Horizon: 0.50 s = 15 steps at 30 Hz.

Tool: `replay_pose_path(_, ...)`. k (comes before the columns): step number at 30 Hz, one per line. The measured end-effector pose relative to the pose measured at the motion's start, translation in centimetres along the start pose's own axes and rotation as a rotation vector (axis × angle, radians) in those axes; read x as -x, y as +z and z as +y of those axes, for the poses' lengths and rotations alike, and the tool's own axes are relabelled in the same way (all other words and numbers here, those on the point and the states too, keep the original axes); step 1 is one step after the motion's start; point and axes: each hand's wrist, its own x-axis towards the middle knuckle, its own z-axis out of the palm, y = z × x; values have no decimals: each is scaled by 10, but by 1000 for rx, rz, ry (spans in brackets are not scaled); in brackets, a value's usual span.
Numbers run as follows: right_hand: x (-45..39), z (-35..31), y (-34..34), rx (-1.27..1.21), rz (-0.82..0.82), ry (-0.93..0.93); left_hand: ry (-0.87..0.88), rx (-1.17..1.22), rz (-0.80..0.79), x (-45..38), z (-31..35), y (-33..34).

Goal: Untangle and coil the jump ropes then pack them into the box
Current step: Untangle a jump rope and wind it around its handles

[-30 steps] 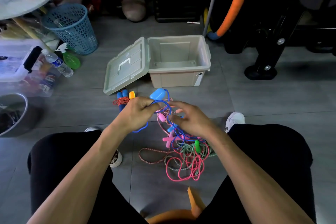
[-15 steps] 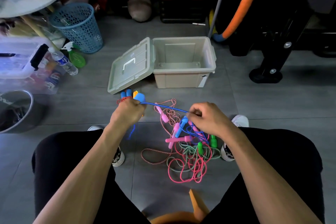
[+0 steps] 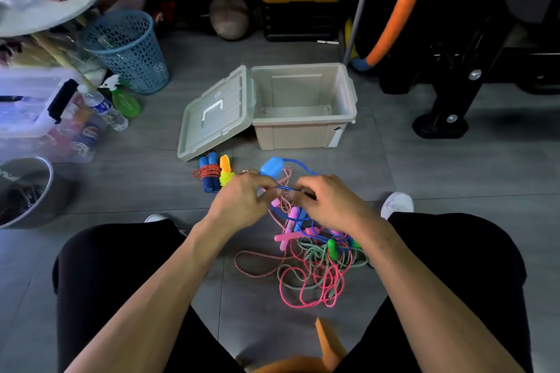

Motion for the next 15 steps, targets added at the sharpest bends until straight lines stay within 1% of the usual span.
replay_pose_path(2,5,11,-6,113,-10,67,-144,-104,87,-5,-8,-5)
replay_pose_path(4,10,21,-13,155,-14,118,-327,-181,125,-11,-22,-14)
replay_pose_path(5,12,23,-17,131,-1,124,-393,-207,97,-13,-28,-17)
replay_pose_path(7,14,23,-20,65,29,104,-419,-238,-32,-15,-34,-15)
replay_pose_path(9,14,19,-21,29,25,69,-324,-187,-124,-13,-28,-10)
replay_pose_path(12,13,11,-15,2,-29,36,-80,-34,-190,-5,-11,1)
replay_pose_path(13,12,8,-13,-13,-45,29,5,-9,-180,-3,-7,6)
replay_pose_path(15,9,4,-9,-38,-63,18,91,38,-121,-2,-4,13)
